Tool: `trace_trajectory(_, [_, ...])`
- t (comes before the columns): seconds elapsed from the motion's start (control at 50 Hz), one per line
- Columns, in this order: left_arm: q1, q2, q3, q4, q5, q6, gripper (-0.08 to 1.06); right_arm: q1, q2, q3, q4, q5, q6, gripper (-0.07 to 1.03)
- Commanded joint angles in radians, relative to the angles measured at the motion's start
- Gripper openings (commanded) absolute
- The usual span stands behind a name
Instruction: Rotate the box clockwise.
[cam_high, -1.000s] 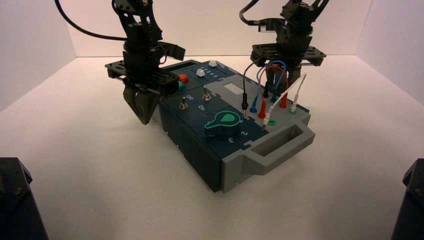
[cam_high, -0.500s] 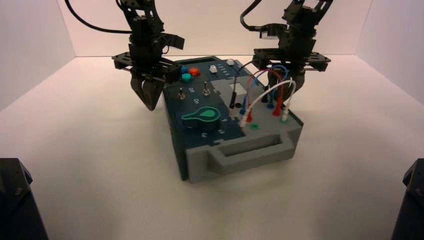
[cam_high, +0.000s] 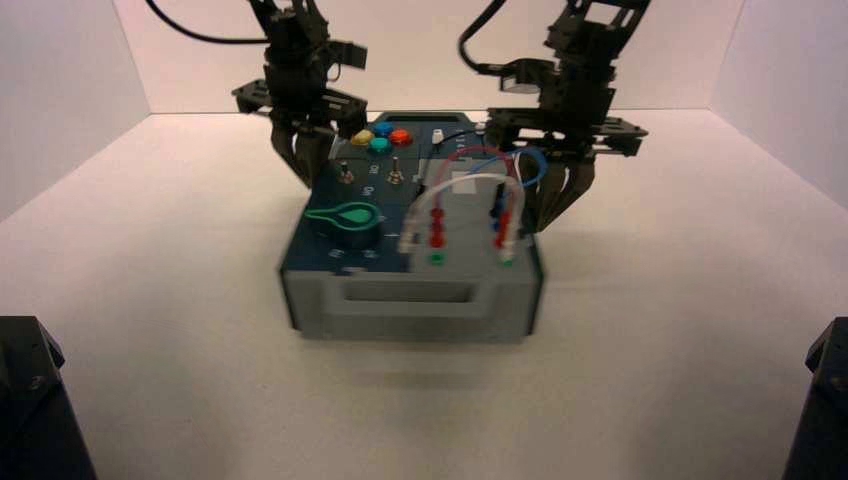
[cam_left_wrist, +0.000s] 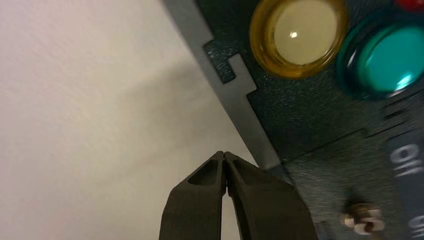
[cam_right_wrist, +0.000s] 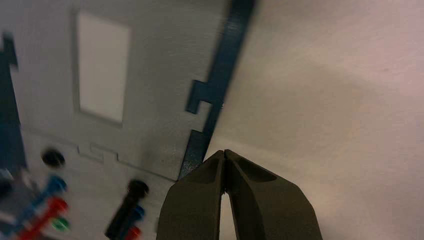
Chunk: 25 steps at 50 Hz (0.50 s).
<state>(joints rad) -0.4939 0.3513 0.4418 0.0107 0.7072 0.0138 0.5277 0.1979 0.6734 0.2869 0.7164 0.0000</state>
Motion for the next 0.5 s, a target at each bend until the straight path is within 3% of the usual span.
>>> trace_trajectory(0.02, [-0.061, -0.015, -0.057, -0.020, -0.034, 0.017, -0.03, 0.175, -0.014, -0.028, 0.071, -0.014, -0.003, -0.02])
trace_trajectory(0.22, [-0.037, -0.020, -0.035, -0.020, -0.032, 0.018, -0.03, 0.141, -0.005, 0.005, 0.049, -0.038, -0.003, -0.02])
trace_trajectory(0.5, [0.008, -0.101, 0.021, -0.020, -0.035, 0.017, -0.03, 0.020, -0.098, 0.049, 0.005, -0.041, -0.003, -0.02])
